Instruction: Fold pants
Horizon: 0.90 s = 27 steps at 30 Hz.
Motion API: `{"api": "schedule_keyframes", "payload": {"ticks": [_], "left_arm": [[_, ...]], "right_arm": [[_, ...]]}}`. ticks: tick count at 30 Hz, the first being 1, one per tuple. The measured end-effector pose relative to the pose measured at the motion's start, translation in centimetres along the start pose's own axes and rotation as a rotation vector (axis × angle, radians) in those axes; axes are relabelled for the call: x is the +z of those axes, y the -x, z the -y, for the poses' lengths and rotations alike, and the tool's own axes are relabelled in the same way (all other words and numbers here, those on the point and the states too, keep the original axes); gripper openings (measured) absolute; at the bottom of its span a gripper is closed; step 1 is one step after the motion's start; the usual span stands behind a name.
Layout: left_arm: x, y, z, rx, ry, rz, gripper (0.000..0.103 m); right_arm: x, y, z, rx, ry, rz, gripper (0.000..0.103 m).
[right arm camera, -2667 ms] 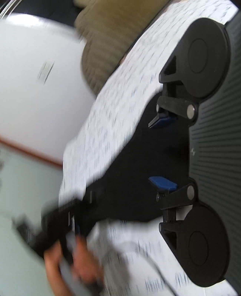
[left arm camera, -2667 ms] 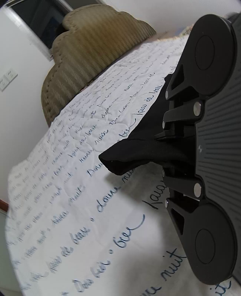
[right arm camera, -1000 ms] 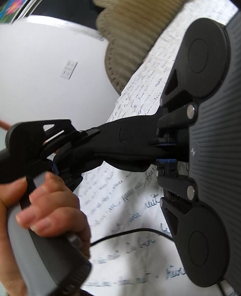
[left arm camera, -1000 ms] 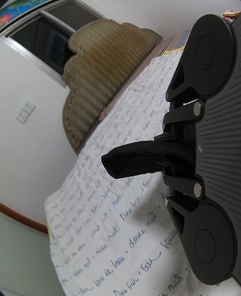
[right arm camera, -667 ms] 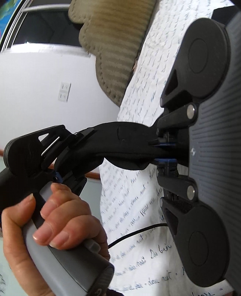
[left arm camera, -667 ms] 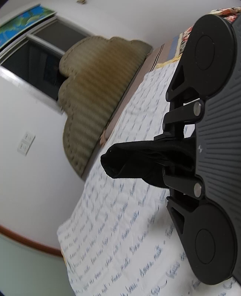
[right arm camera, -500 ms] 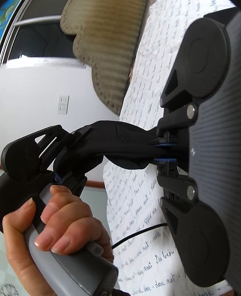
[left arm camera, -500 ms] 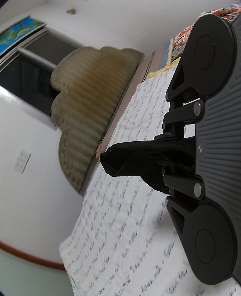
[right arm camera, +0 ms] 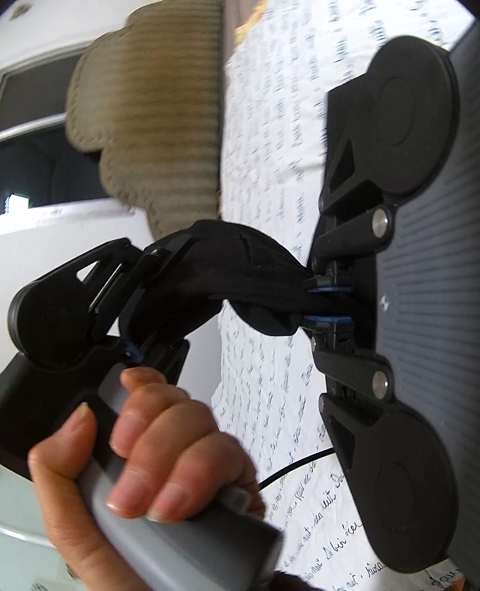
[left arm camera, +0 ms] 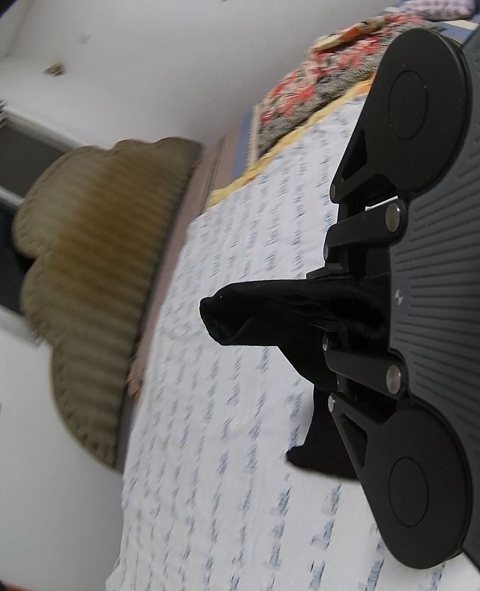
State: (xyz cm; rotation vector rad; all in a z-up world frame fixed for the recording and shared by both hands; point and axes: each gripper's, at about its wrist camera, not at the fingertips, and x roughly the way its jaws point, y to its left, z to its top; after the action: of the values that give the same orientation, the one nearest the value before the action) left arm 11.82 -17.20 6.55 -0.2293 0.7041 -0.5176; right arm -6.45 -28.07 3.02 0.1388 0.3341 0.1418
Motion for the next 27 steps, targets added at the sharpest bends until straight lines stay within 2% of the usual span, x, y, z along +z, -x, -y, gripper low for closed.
{"api": "schedule_keyframes", "payload": {"ticks": [6,12,15,17,19,22,25,27], "left_arm": [[-2.1,-4.2,3.6,-0.013,-0.09,-0.089,0.015],[-3.2,-7.4,5.1,-0.013,-0.137,-0.161,0.015],[-3.8,-8.8,6.2,-0.051,-0.178,-0.207,0.016],[-4.2,-9.6,6.6,-0.086,-0.202,-0.235,0.023],[-4.3,-9.9,6.6,-0.165,-0.196,-0.253,0.024],[-3.9,-8.9,6.0,-0.237,-0.148,-0.23,0.024],[-3.2,-7.0,4.7,-0.212,-0.133,-0.169,0.025],[-2.6,-5.8,3.0,-0.169,-0.126,-0.143,0.029]], "right_arm": [[-1.5,0.8,3.1,-0.022,-0.112,-0.027,0.01],[-3.1,0.9,5.6,-0.028,-0.238,-0.064,0.01],[-3.5,0.8,6.3,-0.039,-0.272,-0.081,0.01],[-3.9,0.8,6.6,-0.052,-0.291,-0.089,0.011],[-4.3,0.9,7.3,-0.061,-0.334,-0.102,0.016],[-4.7,1.0,8.5,-0.068,-0.388,-0.134,0.024],[-4.8,2.1,9.3,-0.071,-0.397,-0.158,0.03],[-4.7,3.4,9.8,-0.091,-0.376,-0.169,0.032]]}}
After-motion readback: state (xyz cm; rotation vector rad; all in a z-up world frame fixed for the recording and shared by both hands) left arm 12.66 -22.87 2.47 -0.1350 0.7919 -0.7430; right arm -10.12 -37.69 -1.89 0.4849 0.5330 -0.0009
